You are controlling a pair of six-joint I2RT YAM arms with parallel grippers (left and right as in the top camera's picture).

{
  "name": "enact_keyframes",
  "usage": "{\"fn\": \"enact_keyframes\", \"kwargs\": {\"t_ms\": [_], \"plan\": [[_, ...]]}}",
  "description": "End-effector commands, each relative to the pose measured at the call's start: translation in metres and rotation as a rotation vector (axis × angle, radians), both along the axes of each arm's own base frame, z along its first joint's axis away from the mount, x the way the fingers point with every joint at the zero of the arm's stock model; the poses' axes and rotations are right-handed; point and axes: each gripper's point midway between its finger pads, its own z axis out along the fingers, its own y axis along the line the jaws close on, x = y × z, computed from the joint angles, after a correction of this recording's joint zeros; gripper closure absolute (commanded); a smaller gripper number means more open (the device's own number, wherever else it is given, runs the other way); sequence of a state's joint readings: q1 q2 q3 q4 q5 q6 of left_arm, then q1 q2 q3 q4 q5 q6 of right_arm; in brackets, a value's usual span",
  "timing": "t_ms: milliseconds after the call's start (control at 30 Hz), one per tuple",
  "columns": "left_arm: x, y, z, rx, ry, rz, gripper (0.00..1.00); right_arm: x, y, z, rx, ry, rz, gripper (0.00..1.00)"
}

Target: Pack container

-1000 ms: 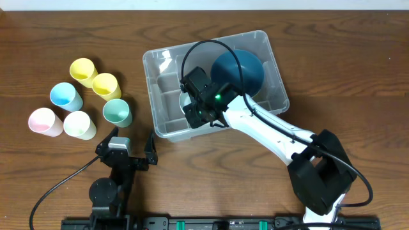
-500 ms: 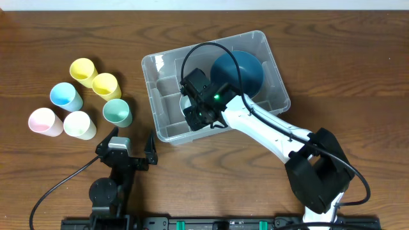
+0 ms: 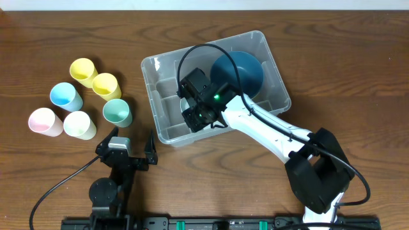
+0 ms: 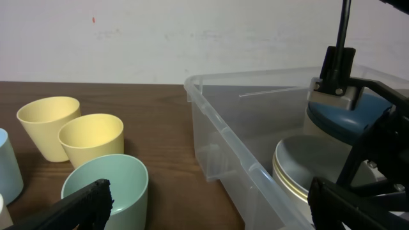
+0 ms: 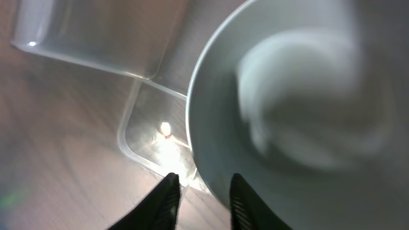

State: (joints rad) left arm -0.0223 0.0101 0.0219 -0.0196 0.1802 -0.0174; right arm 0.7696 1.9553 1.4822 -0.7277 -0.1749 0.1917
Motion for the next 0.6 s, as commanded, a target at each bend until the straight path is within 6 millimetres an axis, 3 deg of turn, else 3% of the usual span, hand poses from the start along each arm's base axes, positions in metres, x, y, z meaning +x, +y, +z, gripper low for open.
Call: {"fn": "enact_keyframes", "kwargs": {"t_ms": [0,267,567], "plan": [[-0.001,-0.001,-0.015,0.016,0.043,-0.012,0.02,-0.006,0.006,-0.003,0.012,-0.004,0.101,0.69],[-0.001,-0.001,-0.015,0.016,0.043,-0.012,0.02,-0.004,0.013,-0.001,0.035,-0.049,0.202,0.67],[-0.001,-0.001,-0.015,0.016,0.043,-0.012,0.02,-0.006,0.018,-0.026,0.029,-0.009,0.234,0.71]]}}
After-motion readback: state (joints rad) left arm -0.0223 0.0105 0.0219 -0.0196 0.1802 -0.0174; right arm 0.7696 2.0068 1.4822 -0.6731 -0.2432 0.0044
